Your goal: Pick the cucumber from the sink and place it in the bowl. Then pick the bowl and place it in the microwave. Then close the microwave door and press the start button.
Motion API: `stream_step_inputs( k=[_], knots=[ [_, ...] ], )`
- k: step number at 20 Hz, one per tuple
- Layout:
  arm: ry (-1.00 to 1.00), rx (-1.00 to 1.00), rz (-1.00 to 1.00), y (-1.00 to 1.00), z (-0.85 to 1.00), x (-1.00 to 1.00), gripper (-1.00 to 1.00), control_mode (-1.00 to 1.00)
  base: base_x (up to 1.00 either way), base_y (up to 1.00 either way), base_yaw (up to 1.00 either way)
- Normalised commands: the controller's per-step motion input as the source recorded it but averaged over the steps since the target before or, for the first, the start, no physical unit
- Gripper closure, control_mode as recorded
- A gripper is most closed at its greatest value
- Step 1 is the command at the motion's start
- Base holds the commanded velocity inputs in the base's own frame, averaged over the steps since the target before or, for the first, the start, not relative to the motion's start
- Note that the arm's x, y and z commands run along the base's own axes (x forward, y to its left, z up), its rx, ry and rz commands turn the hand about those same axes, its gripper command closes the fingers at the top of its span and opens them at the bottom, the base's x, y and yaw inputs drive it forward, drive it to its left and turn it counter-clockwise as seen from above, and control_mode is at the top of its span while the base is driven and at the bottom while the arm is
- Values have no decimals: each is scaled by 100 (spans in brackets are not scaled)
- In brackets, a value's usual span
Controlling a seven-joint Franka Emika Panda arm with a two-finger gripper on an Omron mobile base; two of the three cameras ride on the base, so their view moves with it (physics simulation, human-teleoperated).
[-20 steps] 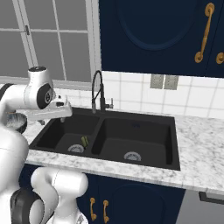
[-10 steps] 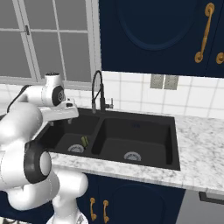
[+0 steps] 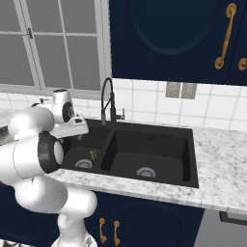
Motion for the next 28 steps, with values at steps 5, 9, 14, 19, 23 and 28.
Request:
stream_step_inputs(
  k=[5, 9, 14, 19, 23, 28],
  knots=[
    [6, 0, 0, 0, -26, 58, -100, -100, 0, 0, 0],
    [1, -1, 0, 0, -36, 59, -100, -100, 0, 0, 0],
    [1, -7, -1, 8, -40, 54, -100, -100, 0, 0, 0],
    [3, -5, -1, 2, -45, 38, -100, -100, 0, 0, 0],
    [1, 0, 0, 3, -44, 48, -100, -100, 0, 0, 0],
    [2, -1, 0, 7, -47, 48, -100, -100, 0, 0, 0]
  ],
)
